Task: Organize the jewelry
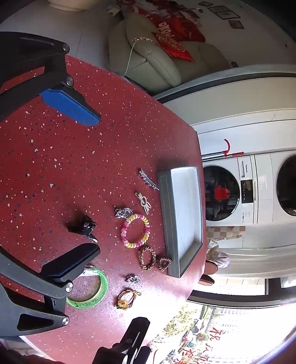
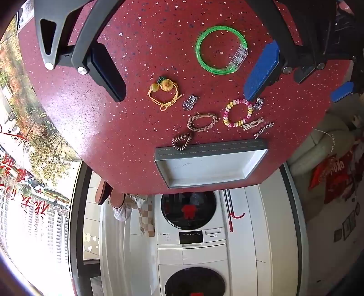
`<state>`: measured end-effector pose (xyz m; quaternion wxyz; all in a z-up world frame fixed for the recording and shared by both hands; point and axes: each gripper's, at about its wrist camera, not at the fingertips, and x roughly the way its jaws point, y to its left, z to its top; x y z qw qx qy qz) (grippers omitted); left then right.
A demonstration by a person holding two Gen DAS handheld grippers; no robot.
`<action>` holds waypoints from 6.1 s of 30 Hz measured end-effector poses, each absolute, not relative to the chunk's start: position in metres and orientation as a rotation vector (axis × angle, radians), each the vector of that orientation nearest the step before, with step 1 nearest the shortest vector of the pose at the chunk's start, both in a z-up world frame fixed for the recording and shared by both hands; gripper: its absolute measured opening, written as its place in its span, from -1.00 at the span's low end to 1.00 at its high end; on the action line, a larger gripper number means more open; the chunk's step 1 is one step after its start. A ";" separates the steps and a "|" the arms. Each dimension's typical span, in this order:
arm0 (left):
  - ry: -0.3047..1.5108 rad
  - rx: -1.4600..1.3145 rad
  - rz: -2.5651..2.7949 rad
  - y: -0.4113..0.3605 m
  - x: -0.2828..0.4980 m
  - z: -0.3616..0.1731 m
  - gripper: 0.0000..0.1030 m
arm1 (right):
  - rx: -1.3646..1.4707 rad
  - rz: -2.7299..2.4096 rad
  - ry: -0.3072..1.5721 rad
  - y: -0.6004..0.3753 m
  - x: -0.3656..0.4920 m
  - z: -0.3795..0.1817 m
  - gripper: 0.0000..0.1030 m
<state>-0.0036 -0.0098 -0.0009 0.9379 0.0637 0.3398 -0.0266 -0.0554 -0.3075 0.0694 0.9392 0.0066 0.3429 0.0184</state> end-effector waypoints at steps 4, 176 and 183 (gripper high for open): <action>0.673 0.114 -0.056 -0.006 -0.012 0.002 1.00 | 0.013 0.040 0.679 -0.307 -0.059 0.068 1.00; 0.992 0.060 -0.352 -0.019 0.057 -0.037 -0.21 | 0.046 0.095 1.056 -0.310 -0.034 0.015 -0.85; 0.978 0.006 -0.371 -0.009 0.078 -0.004 -0.21 | 0.115 0.126 1.011 -0.324 0.005 0.050 -0.85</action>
